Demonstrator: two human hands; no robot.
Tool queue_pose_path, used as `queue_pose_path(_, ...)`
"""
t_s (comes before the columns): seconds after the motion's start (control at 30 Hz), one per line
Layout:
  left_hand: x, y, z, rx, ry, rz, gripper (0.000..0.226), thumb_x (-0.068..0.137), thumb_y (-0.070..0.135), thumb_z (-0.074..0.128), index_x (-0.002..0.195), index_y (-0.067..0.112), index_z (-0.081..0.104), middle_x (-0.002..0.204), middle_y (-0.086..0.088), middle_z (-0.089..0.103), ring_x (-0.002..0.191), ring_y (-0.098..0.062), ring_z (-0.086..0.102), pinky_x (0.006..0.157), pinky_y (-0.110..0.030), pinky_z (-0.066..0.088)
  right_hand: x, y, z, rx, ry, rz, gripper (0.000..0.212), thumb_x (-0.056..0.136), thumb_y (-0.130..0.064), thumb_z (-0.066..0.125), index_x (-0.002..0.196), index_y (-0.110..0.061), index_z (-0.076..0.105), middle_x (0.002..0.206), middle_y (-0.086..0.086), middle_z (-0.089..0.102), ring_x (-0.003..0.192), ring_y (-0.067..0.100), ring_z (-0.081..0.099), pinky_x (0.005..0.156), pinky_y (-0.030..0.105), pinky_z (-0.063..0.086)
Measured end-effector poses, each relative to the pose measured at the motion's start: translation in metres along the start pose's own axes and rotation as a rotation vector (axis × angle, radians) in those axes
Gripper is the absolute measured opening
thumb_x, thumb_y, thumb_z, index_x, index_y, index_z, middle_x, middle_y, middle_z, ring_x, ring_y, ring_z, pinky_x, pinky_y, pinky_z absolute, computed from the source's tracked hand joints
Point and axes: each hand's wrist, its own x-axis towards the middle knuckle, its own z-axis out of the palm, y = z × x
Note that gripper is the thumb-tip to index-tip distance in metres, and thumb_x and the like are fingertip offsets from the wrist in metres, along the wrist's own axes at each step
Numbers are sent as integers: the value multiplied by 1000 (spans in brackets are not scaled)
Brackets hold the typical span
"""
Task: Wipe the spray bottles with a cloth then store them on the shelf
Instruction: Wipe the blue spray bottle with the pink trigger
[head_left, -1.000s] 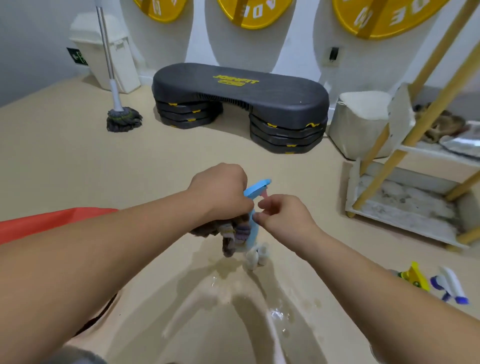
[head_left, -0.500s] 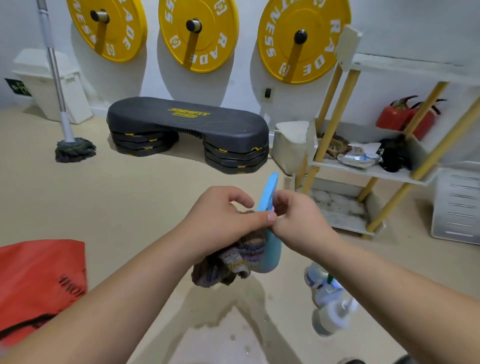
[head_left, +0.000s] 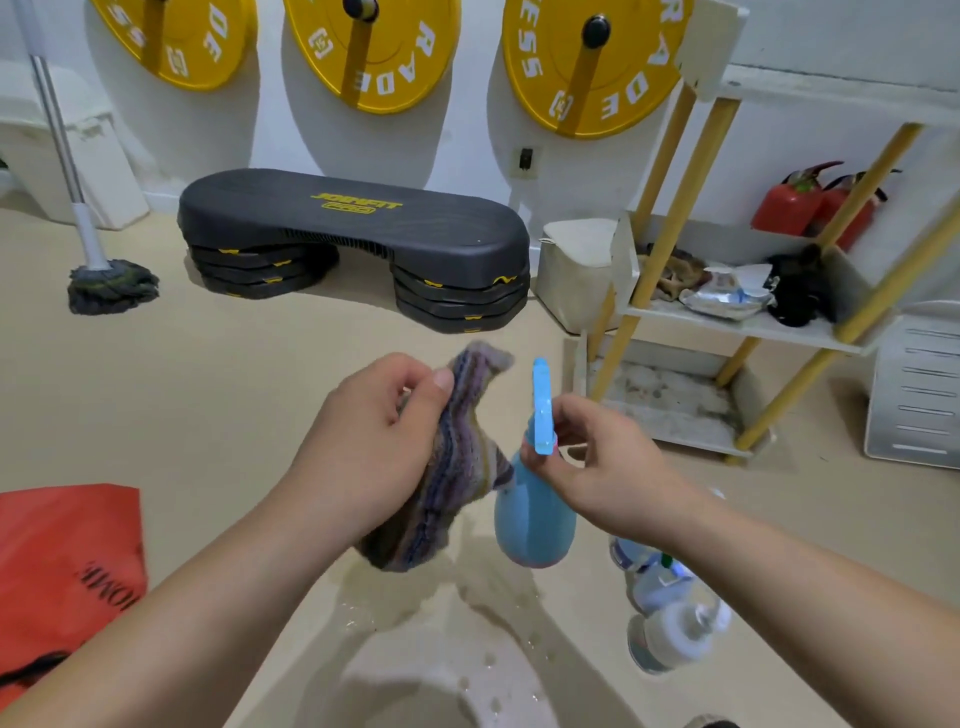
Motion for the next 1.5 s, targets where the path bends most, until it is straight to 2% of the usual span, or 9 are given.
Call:
queue_pose_path(0.13,-6,3,7,9,139,318,21,109,46,42,103,34,58,78,19,73,71,-13,71,70,-41,56,7,3,8,45,-39,-6,5,95,-32,70,97,-29,67,94,-11,72,92,4,67,86,27,54)
queue_pose_path(0.27,-9,-8,42,186,-86,508,27,101,46,49,123,37,60,121,16,55,98,-13,64,81,-43,57,7,-4,15,98,-74,-119,10,86,-7,63,89,-15,69,86,1,72,81,7,66,74,25,53)
queue_pose_path(0.4,-1,-12,60,66,-212,317,31,93,53,44,120,42,56,128,16,36,104,-7,61,93,-38,55,2,-5,16,133,-99,-89,12,86,-21,57,86,-12,65,78,13,70,79,32,67,72,53,56)
queue_pose_path(0.57,17,-10,59,-245,-329,103,20,107,19,49,101,22,68,121,5,49,104,8,56,87,-3,39,-10,-9,18,100,-136,-114,23,87,-38,65,82,-15,64,80,5,66,79,28,62,79,52,55)
queue_pose_path(0.93,-4,-19,60,387,-221,335,27,109,33,33,112,29,59,117,15,53,99,-18,62,84,-43,52,-9,-6,12,-10,-296,-79,15,78,-33,65,83,-19,66,79,4,67,81,26,61,78,52,54)
queue_pose_path(1.1,15,-20,55,-189,-205,-42,31,111,25,43,98,20,71,100,7,75,86,-10,69,76,-22,55,-9,-1,1,97,-381,-107,6,90,-15,68,88,-21,70,83,2,66,85,19,59,87,41,51)
queue_pose_path(1.23,36,-23,52,-220,75,-217,29,106,20,48,94,20,74,90,4,75,88,-17,72,77,-28,54,-8,11,-1,120,-354,-24,12,88,-23,68,98,-23,75,95,3,73,96,25,66,97,47,54)
queue_pose_path(1.4,12,10,50,-296,80,156,26,112,23,43,102,21,67,74,14,70,55,1,60,54,-14,48,-8,19,-5,154,-321,70,5,94,-20,72,95,-16,75,75,-3,59,71,7,49,71,28,43)
queue_pose_path(1.5,-10,3,63,-3,-148,523,20,107,26,47,114,28,66,105,14,68,87,-1,67,74,-26,54,-8,16,-6,170,-301,58,20,91,-13,75,74,-9,66,65,-11,49,63,5,41,63,24,37)
